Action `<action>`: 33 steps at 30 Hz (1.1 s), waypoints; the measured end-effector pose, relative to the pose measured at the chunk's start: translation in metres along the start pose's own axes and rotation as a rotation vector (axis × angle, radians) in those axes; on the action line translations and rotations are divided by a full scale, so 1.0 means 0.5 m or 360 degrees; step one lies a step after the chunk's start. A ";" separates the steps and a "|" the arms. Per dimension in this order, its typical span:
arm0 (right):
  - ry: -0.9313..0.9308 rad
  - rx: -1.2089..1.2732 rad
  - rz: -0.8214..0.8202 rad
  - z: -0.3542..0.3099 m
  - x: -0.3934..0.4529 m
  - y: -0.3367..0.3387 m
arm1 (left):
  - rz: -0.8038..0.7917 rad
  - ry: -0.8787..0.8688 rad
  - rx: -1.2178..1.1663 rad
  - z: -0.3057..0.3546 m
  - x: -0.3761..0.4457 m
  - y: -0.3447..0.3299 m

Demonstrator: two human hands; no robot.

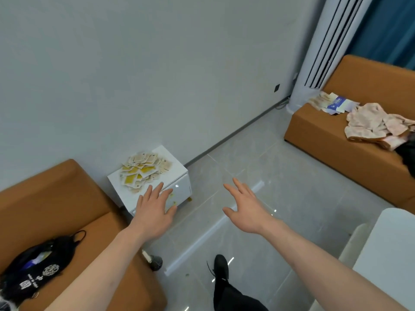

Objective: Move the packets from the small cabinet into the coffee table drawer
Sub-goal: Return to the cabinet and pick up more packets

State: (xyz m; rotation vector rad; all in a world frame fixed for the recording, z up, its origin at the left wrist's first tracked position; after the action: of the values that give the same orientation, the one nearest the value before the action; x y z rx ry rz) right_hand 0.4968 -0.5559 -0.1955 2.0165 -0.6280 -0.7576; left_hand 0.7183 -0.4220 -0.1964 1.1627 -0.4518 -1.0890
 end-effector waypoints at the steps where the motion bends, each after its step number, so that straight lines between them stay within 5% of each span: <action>1: 0.0019 -0.0004 -0.0011 -0.002 0.043 0.010 | 0.0001 0.0036 -0.0009 -0.013 0.036 0.007; 19: 0.0334 -0.0180 -0.0330 -0.141 0.625 0.056 | -0.0010 0.0585 -0.0143 -0.300 0.420 0.089; 33: 0.0039 -0.0119 -0.0499 -0.259 0.978 -0.069 | -0.0410 0.0557 -0.0165 -0.614 0.825 0.089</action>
State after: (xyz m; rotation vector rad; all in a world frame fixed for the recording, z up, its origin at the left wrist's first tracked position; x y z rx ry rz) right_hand 0.9303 -0.7965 -0.3021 2.0760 -0.2662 -0.9233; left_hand 1.1609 -0.6231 -0.3692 1.3113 0.0283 -1.0849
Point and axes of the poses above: each hand's wrist, its own x-axis towards the middle knuckle, its own y-axis out of the back of the hand, z = x × y, the point moved 9 cm from there along x, towards the middle knuckle, and after that the axes turned 6 degrees about -x, right-handed, at the moved point
